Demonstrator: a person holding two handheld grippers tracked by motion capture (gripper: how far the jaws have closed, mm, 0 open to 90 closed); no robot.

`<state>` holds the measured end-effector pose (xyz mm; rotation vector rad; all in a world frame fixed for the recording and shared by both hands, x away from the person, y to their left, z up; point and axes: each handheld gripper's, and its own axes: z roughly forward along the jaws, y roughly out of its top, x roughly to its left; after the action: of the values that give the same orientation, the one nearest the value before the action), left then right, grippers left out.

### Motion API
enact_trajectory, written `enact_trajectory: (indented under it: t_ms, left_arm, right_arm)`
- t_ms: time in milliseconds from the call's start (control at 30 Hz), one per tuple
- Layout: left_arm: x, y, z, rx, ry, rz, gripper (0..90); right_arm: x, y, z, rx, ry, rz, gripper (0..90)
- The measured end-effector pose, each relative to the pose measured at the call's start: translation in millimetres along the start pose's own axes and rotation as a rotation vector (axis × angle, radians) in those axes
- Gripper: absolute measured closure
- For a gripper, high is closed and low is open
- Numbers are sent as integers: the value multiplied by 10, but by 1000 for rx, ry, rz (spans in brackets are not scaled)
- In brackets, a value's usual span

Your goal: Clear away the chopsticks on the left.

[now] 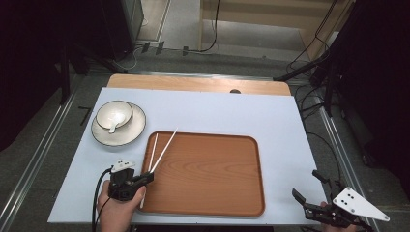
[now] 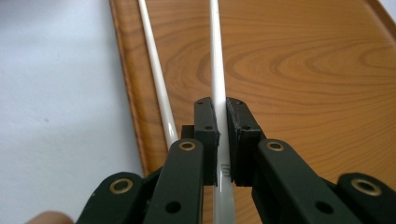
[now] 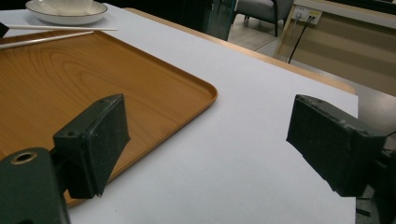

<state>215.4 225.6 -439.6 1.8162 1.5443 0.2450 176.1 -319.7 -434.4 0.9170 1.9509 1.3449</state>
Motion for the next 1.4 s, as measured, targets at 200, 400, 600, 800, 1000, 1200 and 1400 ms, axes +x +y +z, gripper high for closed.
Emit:
enact_trajectory:
  t_ms: [200,400,600,800,1000,1200,1400]
  left_arm:
    - [-82,-68,83,23,19,-13,840]
    - [-131,-98,136,39,18,-17,818]
    - [-155,-107,157,42,24,2,699]
    - [-184,-72,177,40,34,21,666]
    - [-196,65,222,30,40,29,646]
    - [-236,224,391,44,37,56,675]
    - [-248,294,519,61,61,71,734]
  right_arm:
    - [1,-1,4,0,1,2,132]
    - [3,-2,6,2,4,1,132]
    - [2,-3,6,4,4,1,132]
    - [1,1,6,2,3,-2,132]
    - [-4,0,3,1,3,-1,132]
    - [-4,2,4,3,5,-4,132]
    - [-17,-8,-13,5,1,1,132]
